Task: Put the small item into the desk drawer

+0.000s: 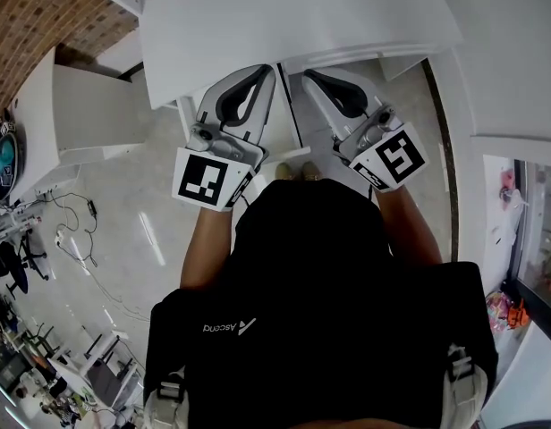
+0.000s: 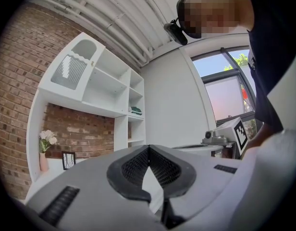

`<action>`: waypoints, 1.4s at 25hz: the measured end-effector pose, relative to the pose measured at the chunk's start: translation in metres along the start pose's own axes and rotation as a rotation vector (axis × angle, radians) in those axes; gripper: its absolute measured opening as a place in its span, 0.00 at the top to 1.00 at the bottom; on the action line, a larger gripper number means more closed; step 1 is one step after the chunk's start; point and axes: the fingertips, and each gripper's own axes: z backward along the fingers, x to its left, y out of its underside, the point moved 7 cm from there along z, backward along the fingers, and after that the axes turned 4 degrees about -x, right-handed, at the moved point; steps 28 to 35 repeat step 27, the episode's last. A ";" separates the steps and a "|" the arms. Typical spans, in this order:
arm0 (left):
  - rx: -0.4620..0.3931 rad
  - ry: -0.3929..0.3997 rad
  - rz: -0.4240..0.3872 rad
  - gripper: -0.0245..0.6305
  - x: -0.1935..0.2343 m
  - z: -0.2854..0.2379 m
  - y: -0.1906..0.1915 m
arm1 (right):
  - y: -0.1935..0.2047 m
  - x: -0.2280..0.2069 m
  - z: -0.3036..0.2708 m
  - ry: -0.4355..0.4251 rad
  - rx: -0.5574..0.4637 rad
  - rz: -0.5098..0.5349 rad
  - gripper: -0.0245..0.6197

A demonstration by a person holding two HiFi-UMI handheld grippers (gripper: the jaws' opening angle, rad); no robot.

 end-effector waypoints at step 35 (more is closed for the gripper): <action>-0.002 0.034 -0.016 0.96 -0.020 0.013 -0.006 | -0.007 0.013 0.017 0.002 0.006 0.020 0.96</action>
